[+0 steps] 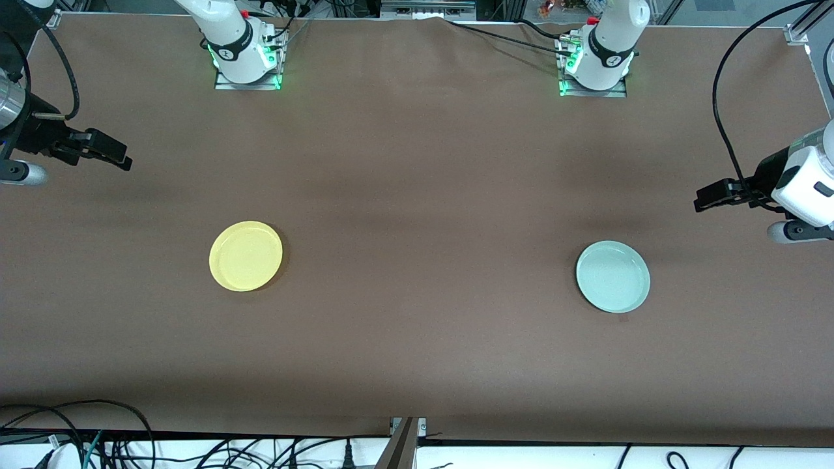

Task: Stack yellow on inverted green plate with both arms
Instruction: 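Move the left gripper down toward the rim of the green plate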

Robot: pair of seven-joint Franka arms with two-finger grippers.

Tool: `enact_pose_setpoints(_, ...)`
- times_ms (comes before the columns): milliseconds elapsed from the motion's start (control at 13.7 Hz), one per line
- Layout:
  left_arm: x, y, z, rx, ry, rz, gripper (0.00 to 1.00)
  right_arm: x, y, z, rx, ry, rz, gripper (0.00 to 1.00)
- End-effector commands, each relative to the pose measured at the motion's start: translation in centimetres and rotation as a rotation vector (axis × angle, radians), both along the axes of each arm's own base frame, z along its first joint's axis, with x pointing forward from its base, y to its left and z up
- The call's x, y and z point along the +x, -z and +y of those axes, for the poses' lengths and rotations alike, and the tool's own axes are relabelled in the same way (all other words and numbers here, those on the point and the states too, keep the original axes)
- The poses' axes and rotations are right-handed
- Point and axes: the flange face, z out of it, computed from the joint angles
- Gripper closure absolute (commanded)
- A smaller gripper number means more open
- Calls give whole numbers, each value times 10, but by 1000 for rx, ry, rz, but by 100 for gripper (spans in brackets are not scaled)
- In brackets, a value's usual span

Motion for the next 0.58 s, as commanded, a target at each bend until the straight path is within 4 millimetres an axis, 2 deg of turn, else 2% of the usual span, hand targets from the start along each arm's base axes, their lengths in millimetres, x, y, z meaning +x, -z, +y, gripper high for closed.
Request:
enact_pose_setpoints(0, -7, -3, -2, -4, -8, -10, 0, 0, -3, 1, 18, 0, -6, 0)
enact_pose_setpoints(219, -4, 6, -2, -5, -5, -8, 0, 0, -3, 2, 18, -2, -6, 0)
enact_pose_setpoints(512, 1, 63, -3, -6, -3, -42, 0, 0, -3, 1, 18, -1, -5, 0)
